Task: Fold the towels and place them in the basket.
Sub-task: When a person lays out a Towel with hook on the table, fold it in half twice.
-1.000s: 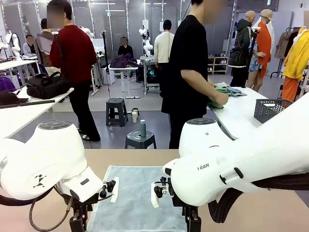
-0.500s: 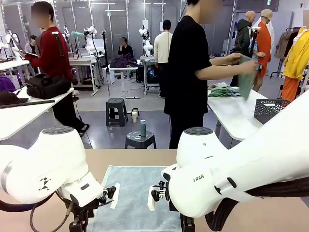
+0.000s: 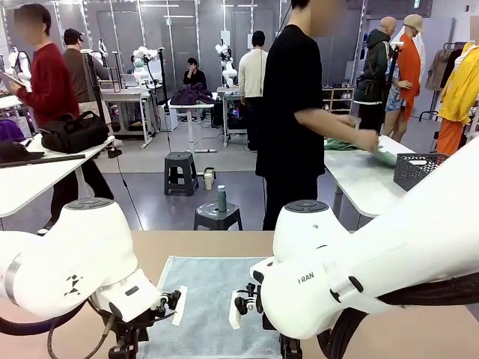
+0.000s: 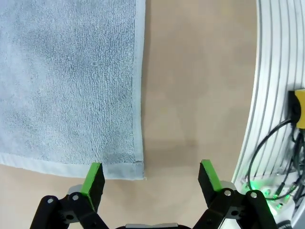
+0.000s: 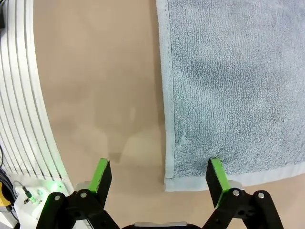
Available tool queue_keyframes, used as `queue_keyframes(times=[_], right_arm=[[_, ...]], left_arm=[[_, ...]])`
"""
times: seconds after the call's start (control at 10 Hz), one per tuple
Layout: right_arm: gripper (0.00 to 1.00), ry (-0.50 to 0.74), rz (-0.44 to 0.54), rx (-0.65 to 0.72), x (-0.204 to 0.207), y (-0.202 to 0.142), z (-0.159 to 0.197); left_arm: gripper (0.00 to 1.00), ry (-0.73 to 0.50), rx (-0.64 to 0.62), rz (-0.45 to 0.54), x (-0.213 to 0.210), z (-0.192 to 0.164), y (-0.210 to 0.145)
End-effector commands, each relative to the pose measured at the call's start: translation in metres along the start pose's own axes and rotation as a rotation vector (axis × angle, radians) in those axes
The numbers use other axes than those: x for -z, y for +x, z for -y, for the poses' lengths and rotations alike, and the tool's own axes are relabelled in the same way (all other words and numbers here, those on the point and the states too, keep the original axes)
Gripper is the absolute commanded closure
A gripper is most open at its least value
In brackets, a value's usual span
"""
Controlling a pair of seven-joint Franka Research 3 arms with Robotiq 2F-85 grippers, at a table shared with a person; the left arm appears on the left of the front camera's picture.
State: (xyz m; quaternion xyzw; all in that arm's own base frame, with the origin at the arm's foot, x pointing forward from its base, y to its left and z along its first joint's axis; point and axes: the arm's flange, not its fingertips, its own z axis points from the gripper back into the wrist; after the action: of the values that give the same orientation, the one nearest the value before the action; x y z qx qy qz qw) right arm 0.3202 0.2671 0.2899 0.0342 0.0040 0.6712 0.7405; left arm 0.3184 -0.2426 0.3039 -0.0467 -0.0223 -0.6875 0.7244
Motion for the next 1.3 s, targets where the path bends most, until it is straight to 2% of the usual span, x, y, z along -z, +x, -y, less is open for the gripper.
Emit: queue_keyframes(times=[0.0,0.6,1.2], right_arm=[[0.0,-0.004,0.003,0.002,-0.002,0.0,0.001],[0.0,-0.02,-0.022,-0.011,-0.005,-0.006,0.003],[0.0,-0.039,-0.005,0.024,0.009,-0.011,0.013]], left_arm=[[0.0,-0.002,-0.008,0.001,-0.001,-0.001,-0.002],[0.0,0.034,0.034,0.015,-0.01,-0.003,0.012],[0.0,-0.016,0.031,0.023,0.012,-0.014,0.01]])
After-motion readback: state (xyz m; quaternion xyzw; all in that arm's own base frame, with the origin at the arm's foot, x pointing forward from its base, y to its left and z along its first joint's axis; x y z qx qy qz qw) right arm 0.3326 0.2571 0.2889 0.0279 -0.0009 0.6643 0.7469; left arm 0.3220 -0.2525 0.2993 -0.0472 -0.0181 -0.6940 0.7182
